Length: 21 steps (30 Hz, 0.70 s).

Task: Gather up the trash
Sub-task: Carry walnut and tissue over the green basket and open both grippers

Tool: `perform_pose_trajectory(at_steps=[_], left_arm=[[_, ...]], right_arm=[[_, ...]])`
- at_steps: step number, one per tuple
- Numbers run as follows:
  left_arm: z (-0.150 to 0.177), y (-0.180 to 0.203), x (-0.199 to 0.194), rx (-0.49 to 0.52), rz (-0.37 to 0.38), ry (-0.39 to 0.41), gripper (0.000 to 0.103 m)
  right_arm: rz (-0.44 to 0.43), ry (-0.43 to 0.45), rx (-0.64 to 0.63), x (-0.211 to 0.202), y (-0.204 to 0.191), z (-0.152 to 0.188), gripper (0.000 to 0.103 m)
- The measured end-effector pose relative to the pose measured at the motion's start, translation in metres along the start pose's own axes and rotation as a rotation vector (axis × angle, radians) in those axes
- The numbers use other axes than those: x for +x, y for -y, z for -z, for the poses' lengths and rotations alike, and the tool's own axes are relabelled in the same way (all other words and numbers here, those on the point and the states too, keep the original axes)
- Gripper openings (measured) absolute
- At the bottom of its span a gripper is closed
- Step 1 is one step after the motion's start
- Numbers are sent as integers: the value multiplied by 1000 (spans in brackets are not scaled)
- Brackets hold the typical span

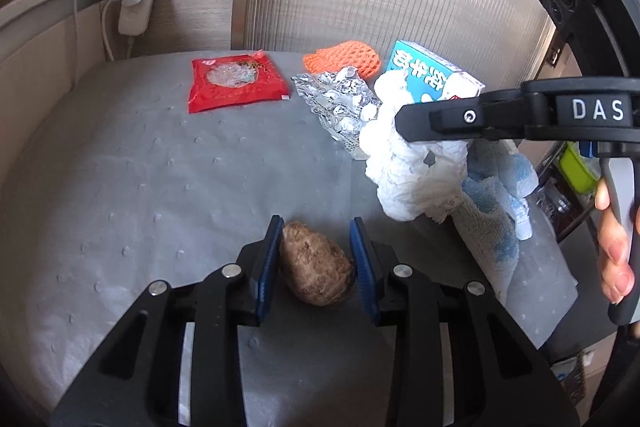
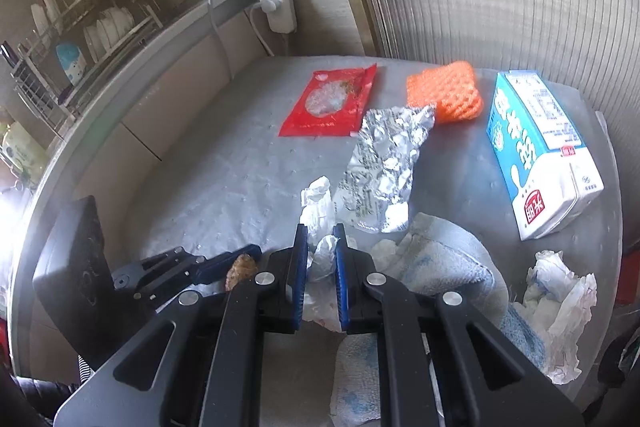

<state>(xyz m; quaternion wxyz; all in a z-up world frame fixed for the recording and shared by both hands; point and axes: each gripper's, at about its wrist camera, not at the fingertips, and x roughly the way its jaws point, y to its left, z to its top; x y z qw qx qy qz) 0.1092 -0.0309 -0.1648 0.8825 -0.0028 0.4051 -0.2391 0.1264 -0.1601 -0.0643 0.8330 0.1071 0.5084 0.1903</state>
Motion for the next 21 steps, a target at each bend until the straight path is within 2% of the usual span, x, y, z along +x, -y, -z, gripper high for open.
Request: perform_pose_trajectory(at_steps=[6,11,15,21], left_arm=[[2,-5,-12,-44,14,11,33],[4,3,-40,-47,21,34,33],[17,28,-71,-4,23,35,33],[65,88,-103,90,65,-35,33]], right_arm=[[-8,50,-34,-14,-19,-9,13],[0,90,-80,-39,-38,-4,13],[23,119,-111,-73,-47,23,13],[71,104,-56,-121,-37,105,13]])
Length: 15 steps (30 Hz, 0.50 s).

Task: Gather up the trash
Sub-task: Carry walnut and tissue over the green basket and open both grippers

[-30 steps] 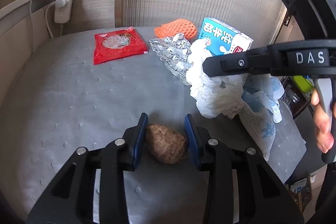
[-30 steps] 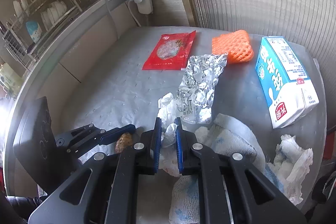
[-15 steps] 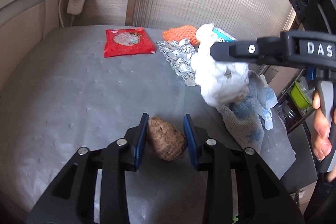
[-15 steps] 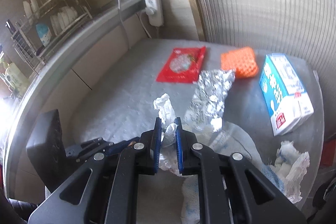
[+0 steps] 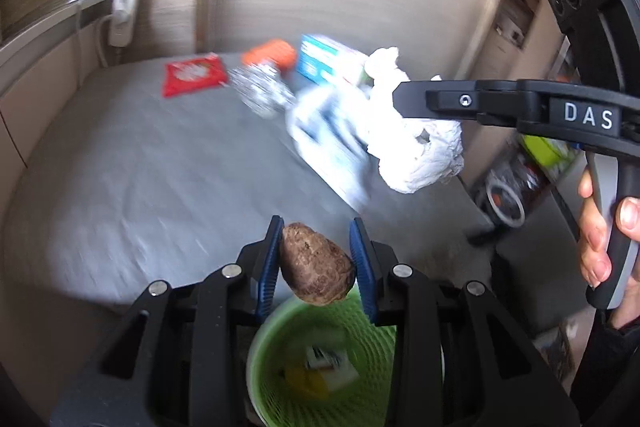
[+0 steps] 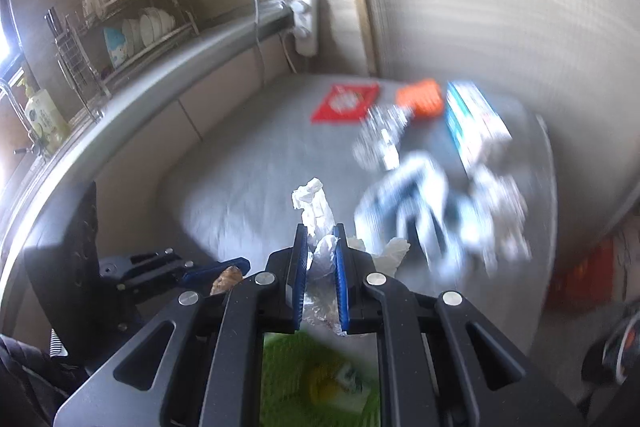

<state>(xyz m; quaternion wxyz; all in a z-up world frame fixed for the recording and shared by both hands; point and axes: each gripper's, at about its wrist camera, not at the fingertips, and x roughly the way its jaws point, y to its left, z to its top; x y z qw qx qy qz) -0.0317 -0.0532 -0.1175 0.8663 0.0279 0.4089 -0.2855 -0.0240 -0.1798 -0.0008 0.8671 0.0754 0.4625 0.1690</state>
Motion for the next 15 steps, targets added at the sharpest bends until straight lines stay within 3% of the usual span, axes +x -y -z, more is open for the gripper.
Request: perform_pose_trajectory(at_steps=[8,14,15], left_arm=[[66,50,8,61,29,-115,33],[89,57,21,52,14,-185,35],[90,58,22,50,11,-193,41]], right_arm=[[38,-31,107,-39,11,86,13],[23,-34,158,-43,18,112,13],[22,-33,160,-42,18,113,13]])
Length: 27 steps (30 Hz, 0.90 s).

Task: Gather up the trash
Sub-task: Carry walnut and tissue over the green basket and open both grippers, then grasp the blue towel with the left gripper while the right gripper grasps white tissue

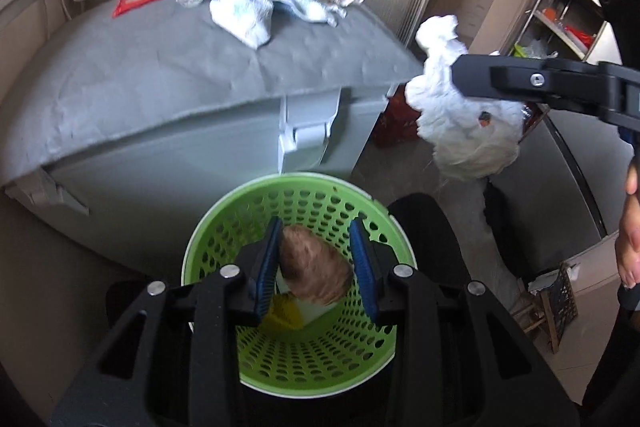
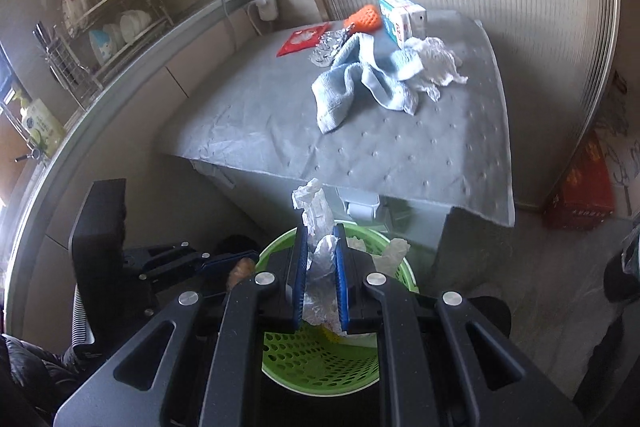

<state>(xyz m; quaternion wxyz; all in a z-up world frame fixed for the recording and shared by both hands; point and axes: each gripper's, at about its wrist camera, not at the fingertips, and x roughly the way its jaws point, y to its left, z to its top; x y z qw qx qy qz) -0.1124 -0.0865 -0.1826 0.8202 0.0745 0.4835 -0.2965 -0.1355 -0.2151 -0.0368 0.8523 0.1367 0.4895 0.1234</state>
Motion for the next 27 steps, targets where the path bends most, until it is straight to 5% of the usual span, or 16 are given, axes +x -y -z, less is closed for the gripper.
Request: perform_pose_trajectory(at_steps=[3,9,27], left_arm=[[-1,2,-3,12,-17,15,70],[-7,0,-18,14,-68,66,93],[-10,-68,-31,-166,-184,91,95]], right_arm=[[-6,2,9,1,2,1,13],[-18,-13,10,9,2,3,13],[-54,-159,-33,52,-18,28,17]])
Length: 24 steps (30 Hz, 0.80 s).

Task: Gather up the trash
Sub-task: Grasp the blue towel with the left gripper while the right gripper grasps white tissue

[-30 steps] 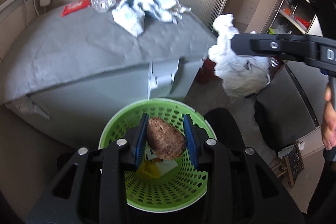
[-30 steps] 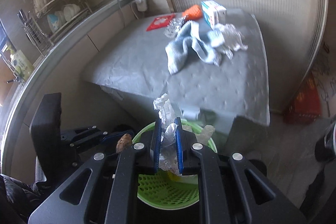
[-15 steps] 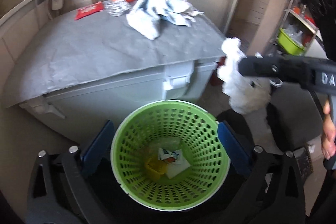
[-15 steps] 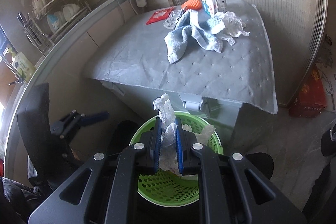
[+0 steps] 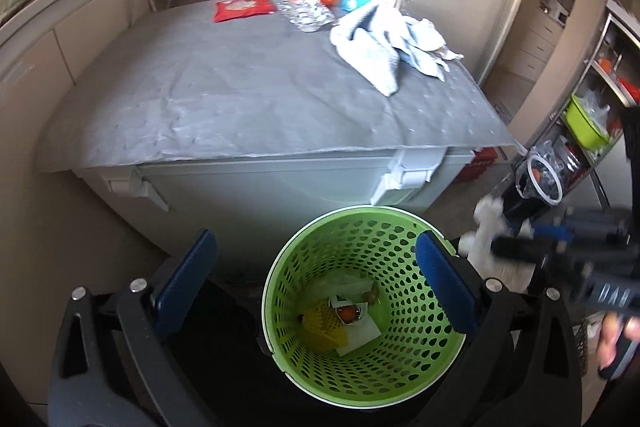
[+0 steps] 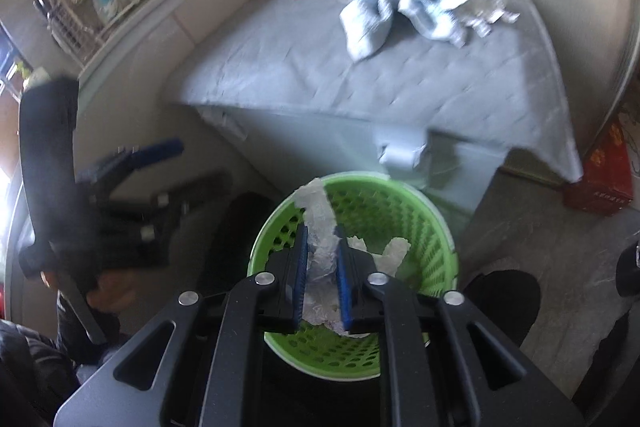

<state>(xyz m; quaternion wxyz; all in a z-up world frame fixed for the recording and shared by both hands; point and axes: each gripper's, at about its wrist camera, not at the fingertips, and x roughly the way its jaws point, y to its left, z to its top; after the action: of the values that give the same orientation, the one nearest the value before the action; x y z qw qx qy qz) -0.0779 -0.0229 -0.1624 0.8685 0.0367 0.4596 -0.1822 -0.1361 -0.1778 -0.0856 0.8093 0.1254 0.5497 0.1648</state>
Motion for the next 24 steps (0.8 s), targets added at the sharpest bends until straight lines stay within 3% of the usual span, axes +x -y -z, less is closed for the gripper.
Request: perform_pose_trajectory(at_steps=[2,4,6,13,19,24], left_arm=[[-3,-7,0,-20,6,-3,95],[-6,-12,0,-36,16,-5,95],[-12,-19,0,-48,18,-2,95],[-43,-23,1,-59,36,43,95],[-87,7,11,-12,76,77,95],[-131,33,35,-45,106,65,95]], right_arm=[[-10,-56,-22,13,-5,5,26],[-13,-72,-25,17,-7,7,67],[2,-60,-30,14,-7,6,77],[56,73,3,-16,16,-25,85],[150,195,37,-43,52,-64,87],[158,258,73,-54,81,-88,87]])
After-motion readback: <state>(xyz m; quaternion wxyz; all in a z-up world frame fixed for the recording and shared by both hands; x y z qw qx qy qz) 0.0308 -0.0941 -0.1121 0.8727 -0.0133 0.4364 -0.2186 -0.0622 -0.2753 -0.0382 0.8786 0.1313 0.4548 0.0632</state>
